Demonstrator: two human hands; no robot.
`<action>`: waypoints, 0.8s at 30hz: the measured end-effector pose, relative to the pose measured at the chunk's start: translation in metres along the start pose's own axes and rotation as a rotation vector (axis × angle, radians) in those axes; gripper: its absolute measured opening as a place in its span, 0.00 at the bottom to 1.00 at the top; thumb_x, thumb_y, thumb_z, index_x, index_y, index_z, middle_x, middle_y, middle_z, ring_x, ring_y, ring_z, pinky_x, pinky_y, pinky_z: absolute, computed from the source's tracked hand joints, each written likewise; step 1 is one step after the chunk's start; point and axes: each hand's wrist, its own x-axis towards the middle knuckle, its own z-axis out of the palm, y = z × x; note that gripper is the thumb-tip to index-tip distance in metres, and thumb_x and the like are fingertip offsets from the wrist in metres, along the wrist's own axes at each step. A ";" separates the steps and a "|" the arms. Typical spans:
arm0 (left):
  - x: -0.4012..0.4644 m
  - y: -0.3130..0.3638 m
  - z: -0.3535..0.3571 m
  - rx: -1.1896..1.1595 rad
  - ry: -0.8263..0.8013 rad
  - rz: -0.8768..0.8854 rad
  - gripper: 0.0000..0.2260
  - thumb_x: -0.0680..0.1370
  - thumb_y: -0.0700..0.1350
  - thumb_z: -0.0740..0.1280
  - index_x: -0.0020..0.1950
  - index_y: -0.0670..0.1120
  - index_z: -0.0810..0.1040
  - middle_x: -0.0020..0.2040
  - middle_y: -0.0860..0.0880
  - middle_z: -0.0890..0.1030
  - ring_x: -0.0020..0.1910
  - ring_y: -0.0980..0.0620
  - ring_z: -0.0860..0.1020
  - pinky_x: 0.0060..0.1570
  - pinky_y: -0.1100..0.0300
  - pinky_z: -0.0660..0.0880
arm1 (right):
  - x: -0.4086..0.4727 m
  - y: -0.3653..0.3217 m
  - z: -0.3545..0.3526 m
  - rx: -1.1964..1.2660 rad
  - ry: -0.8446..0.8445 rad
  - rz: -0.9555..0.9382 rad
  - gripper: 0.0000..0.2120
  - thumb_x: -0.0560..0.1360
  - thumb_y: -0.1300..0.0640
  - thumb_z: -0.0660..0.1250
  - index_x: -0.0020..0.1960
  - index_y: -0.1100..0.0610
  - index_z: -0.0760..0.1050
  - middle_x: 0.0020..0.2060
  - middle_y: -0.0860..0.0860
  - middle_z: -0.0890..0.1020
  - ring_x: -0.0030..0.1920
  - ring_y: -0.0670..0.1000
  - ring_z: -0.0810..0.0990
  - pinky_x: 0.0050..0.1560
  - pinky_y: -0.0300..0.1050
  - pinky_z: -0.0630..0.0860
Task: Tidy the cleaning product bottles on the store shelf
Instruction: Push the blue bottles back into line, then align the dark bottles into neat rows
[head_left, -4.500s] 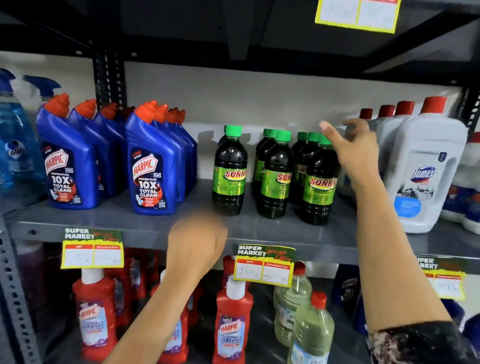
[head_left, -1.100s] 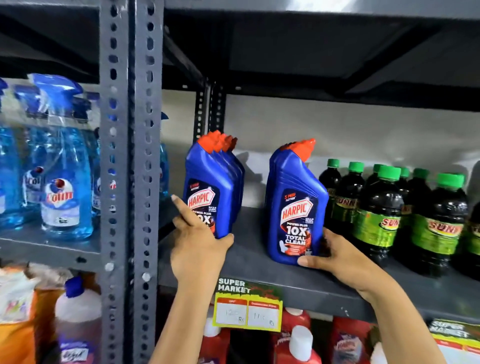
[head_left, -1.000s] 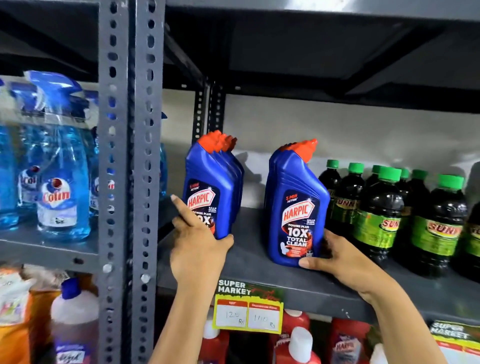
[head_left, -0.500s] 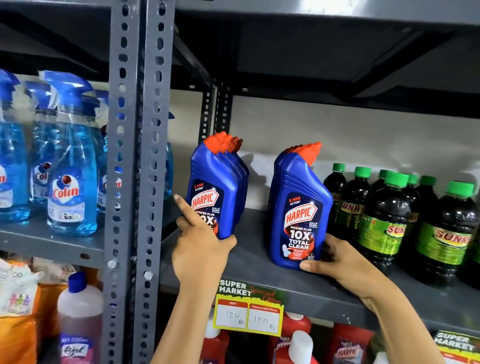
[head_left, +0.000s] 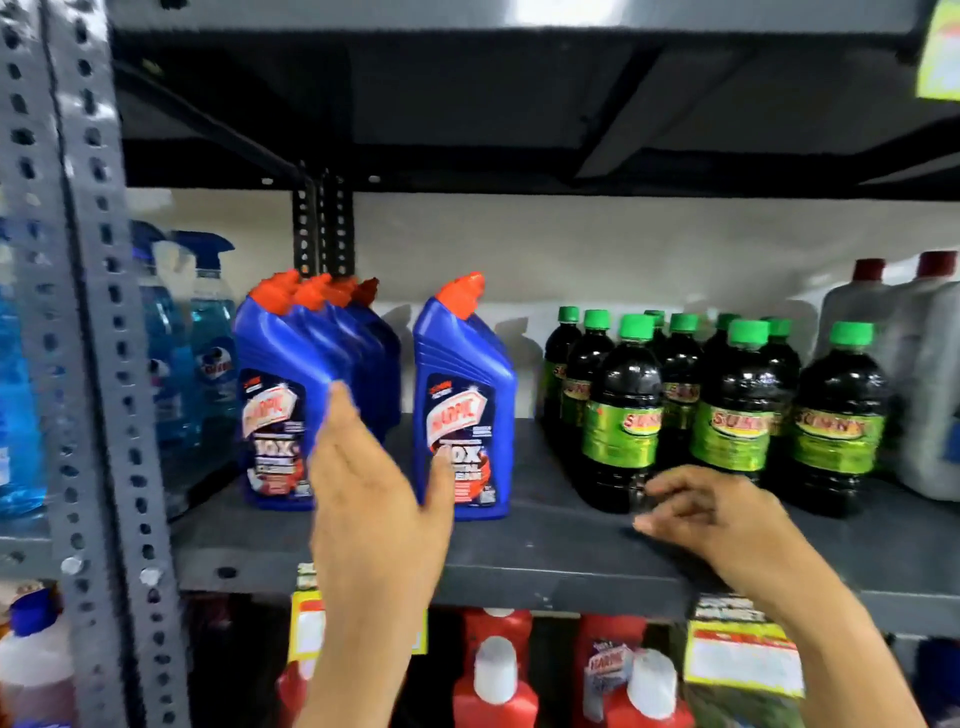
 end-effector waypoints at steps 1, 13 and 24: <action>-0.006 0.018 0.011 -0.123 -0.038 0.050 0.36 0.73 0.52 0.69 0.73 0.38 0.60 0.66 0.39 0.71 0.64 0.40 0.71 0.62 0.45 0.71 | -0.002 0.007 -0.013 -0.020 0.060 0.017 0.12 0.64 0.57 0.79 0.45 0.52 0.79 0.35 0.53 0.85 0.37 0.51 0.82 0.38 0.37 0.73; -0.023 0.100 0.127 -0.261 -0.693 -0.276 0.33 0.64 0.51 0.78 0.61 0.43 0.67 0.62 0.44 0.76 0.62 0.46 0.74 0.59 0.55 0.71 | 0.034 0.064 -0.073 -0.161 -0.011 0.126 0.38 0.64 0.49 0.78 0.67 0.59 0.66 0.59 0.56 0.80 0.62 0.58 0.77 0.55 0.44 0.70; -0.021 0.094 0.135 -0.342 -0.704 -0.337 0.26 0.61 0.43 0.81 0.55 0.51 0.76 0.51 0.52 0.81 0.50 0.54 0.78 0.47 0.63 0.72 | 0.045 0.070 -0.064 -0.071 0.020 0.081 0.36 0.61 0.51 0.79 0.61 0.59 0.65 0.57 0.57 0.80 0.58 0.59 0.78 0.57 0.50 0.76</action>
